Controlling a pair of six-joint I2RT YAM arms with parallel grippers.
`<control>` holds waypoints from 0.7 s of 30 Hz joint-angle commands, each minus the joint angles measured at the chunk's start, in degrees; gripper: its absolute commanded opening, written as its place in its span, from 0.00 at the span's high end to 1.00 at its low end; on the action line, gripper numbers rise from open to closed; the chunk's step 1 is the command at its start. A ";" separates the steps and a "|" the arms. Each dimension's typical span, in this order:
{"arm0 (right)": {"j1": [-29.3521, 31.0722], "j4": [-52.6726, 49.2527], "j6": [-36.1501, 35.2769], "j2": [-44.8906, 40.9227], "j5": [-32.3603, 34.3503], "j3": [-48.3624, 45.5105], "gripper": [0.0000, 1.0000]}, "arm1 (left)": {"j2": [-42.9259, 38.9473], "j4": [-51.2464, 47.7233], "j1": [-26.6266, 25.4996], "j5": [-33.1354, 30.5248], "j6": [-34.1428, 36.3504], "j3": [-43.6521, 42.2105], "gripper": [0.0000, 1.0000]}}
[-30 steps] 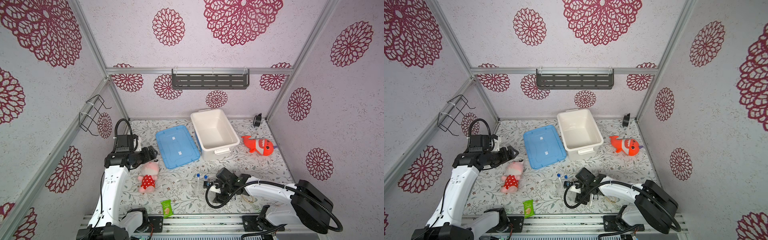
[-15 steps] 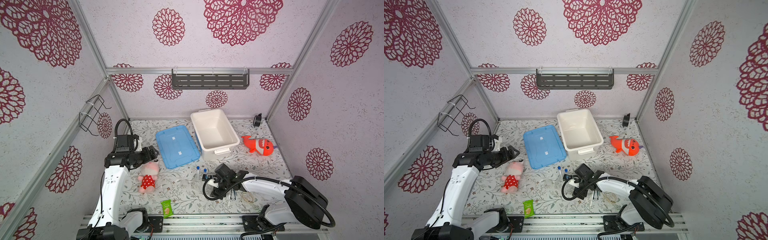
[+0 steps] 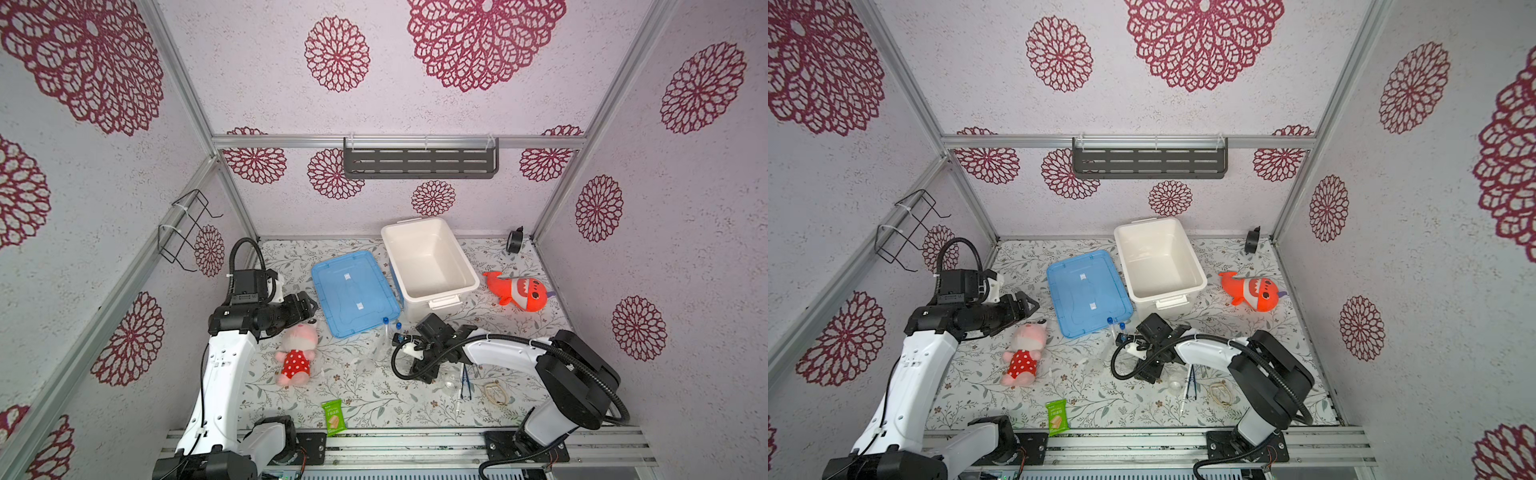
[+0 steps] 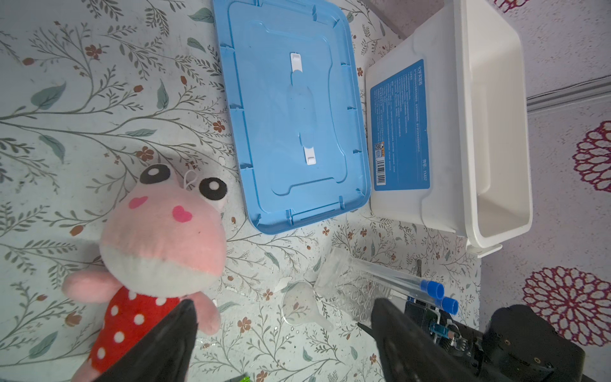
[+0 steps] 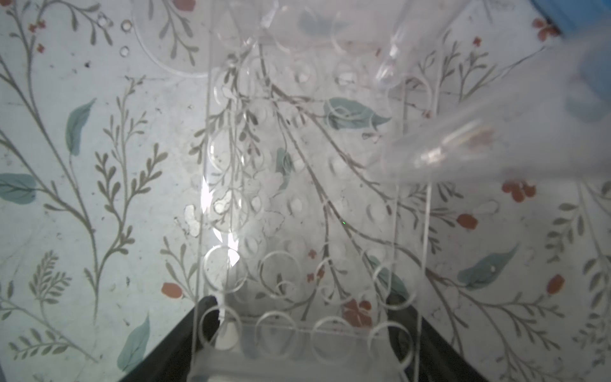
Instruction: Organize the chemistry lab equipment
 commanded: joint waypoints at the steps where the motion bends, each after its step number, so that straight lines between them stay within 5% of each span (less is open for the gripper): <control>1: -0.61 -1.60 -0.37 1.38 0.70 3.25 0.28 | -0.69 -0.54 0.68 -0.07 0.65 1.39 0.14; 21: 4.12 -0.53 -2.98 8.34 -1.50 11.11 0.28 | -1.92 -0.83 0.90 -1.77 0.92 0.58 0.15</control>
